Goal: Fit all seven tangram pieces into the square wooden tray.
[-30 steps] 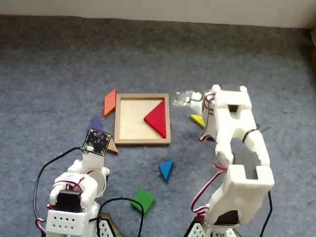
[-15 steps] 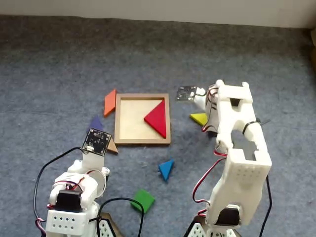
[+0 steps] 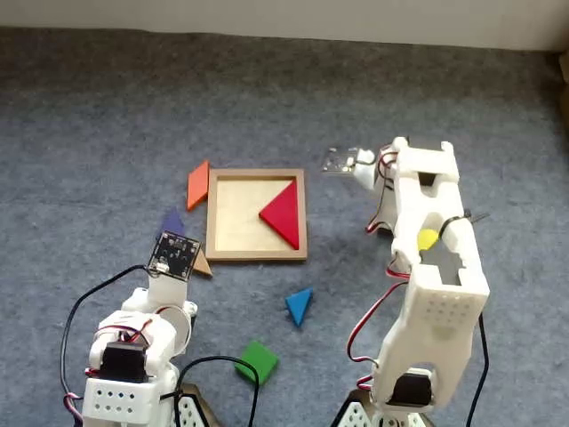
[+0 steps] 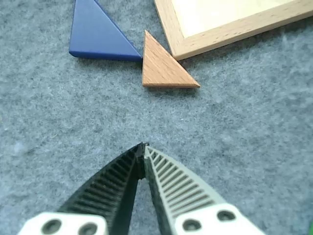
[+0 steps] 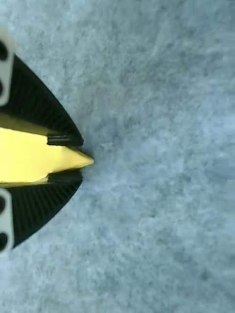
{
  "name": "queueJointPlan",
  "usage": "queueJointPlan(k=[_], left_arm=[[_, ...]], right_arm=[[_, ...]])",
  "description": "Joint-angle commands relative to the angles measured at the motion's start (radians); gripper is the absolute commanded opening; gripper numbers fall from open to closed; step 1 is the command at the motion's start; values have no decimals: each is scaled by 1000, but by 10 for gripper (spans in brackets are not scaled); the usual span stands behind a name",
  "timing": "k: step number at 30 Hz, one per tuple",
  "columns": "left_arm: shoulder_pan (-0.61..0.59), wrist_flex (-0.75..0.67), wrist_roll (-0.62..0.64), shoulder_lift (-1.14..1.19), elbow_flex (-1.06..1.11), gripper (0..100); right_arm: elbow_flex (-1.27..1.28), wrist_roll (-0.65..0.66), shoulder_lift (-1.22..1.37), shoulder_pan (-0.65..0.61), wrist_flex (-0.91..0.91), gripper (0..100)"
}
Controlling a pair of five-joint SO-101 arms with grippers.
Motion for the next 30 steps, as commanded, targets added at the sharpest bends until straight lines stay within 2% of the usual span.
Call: queueJointPlan(k=[1,11,15,25,30], left_arm=[[-12,5,-8,-4,21,7],[-12,5,-8,-4,21,7],[-12,5,-8,-4,21,7],[-12,5,-8,-4,21,7],[-12,5,-8,-4,21,7]], right_arm=[[-116,-66,-1,16,128,66],[-302,-463,-2,120,153,63],[-343,-565,-1,199,154,63],[-318,-574,8,409,154,63],[-157,-460,7,404,148,63]])
